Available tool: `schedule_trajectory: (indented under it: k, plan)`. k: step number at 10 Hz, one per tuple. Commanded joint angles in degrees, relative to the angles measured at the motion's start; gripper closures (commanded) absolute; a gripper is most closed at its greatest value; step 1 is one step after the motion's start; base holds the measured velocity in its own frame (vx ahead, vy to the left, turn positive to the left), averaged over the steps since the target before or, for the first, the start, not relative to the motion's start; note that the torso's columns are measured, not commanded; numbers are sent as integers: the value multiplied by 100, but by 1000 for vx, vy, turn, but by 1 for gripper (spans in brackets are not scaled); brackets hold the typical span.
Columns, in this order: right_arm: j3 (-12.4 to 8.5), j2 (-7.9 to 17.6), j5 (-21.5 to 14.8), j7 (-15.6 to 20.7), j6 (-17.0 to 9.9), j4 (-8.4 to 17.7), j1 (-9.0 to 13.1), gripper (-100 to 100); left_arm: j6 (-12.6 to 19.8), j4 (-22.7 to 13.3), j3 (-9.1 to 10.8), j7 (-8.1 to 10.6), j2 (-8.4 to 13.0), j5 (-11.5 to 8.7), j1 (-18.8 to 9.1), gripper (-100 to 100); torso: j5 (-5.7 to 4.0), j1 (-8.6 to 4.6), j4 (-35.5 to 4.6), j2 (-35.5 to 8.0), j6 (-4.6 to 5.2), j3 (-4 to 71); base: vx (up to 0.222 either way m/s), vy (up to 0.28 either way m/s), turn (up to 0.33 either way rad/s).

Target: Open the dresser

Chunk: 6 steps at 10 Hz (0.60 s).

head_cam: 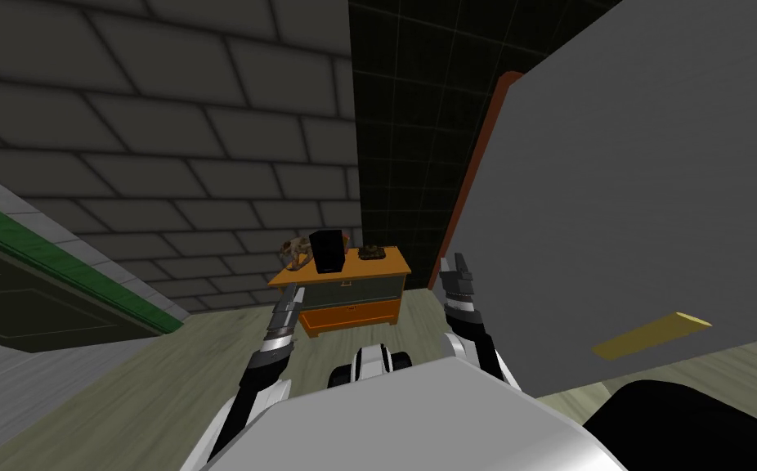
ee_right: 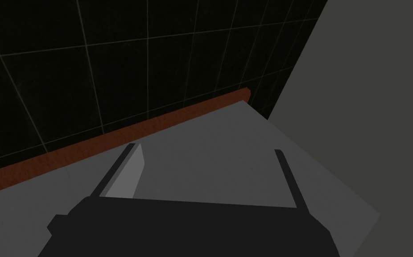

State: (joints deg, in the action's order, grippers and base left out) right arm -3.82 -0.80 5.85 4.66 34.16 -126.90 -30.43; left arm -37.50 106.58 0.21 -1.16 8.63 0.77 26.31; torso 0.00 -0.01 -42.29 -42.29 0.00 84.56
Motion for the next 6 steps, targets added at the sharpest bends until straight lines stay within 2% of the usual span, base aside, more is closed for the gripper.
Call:
schedule_trajectory:
  k: [1, 6]
  plan:
    - [0, 0, 0, 0, 0, 0, 0, 0, -382, -482, -14, 5, 75, 41, -5, -100, -1, 0, 2, 5, 0, 4, 96, -23, -25]
    - [0, 0, 0, 0, 0, 0, 0, 0, -845, -1181, -21, 6, 136, 89, -83, -100, 1, 5, -3, -11, 0, -6, 66, -20, -11]
